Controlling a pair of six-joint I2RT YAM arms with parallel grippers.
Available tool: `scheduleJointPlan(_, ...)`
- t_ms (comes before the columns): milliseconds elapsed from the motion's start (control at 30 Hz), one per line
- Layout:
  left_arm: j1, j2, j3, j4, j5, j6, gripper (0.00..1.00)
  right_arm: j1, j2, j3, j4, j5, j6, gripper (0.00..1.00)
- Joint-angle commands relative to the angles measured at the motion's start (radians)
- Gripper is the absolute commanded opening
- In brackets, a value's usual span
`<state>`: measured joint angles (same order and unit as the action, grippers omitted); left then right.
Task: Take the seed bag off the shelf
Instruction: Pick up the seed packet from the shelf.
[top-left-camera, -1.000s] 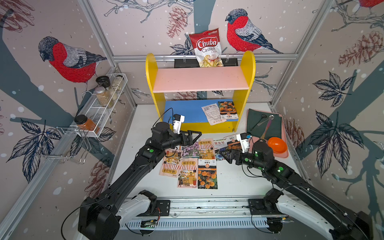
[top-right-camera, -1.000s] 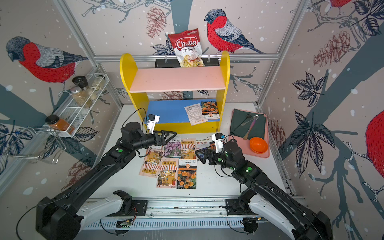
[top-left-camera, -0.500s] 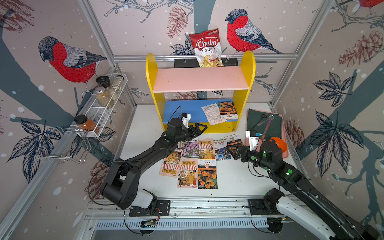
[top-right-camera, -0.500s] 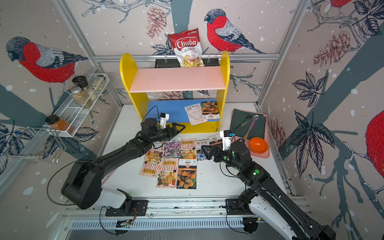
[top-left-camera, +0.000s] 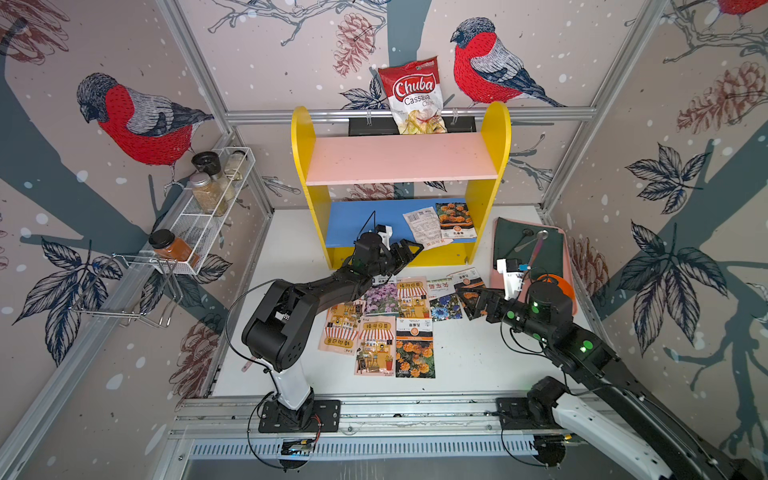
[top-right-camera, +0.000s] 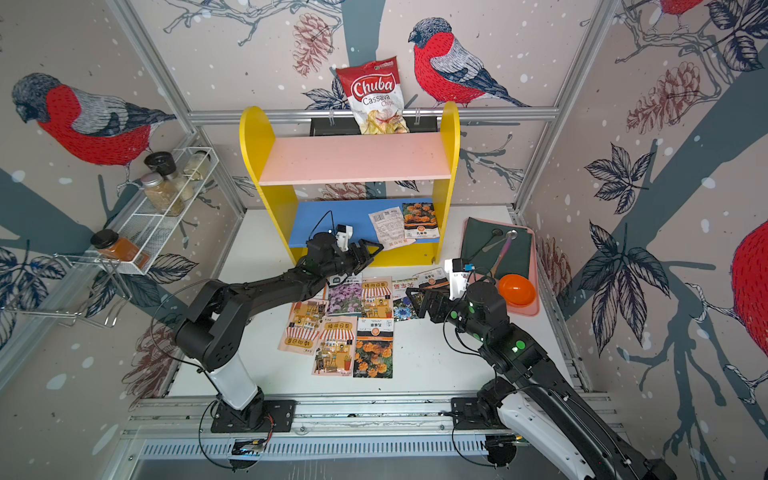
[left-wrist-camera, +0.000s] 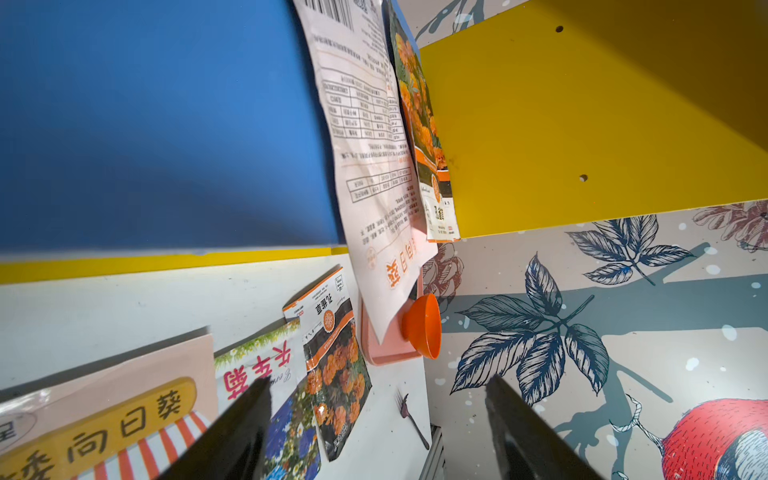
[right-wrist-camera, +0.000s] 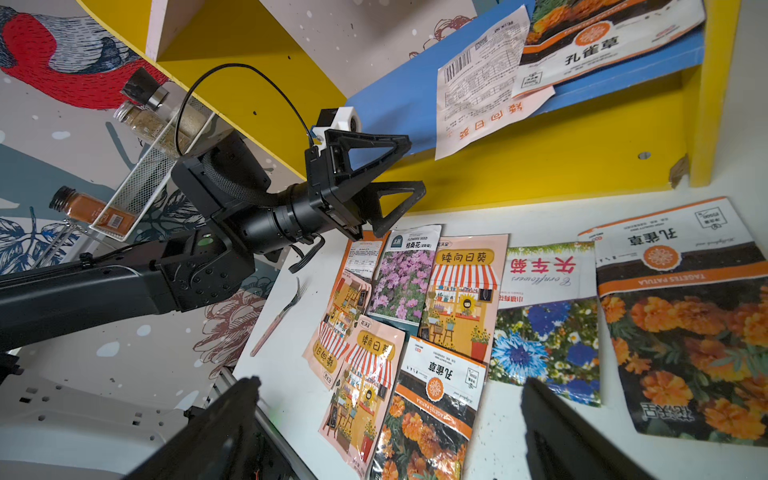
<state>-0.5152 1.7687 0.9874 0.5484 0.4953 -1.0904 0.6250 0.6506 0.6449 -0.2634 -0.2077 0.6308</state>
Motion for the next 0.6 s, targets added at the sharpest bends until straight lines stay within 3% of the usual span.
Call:
scheduleJointPlan(0, -0.009, 0.029, 0.035, 0.114, -0.013, -0.038, 0.8, -0.002, 0.004, 0.002, -0.003, 0.016, -0.009, 1.0)
scheduleJointPlan(233, -0.013, 0.106, 0.05, 0.22, -0.013, -0.087, 0.69, -0.005, -0.003, 0.006, -0.009, 0.019, -0.008, 1.0)
scheduleJointPlan(567, -0.021, 0.156, 0.101, 0.233, -0.005, -0.104, 0.54, -0.005, -0.012, -0.005, -0.011, 0.022, 0.0, 1.0)
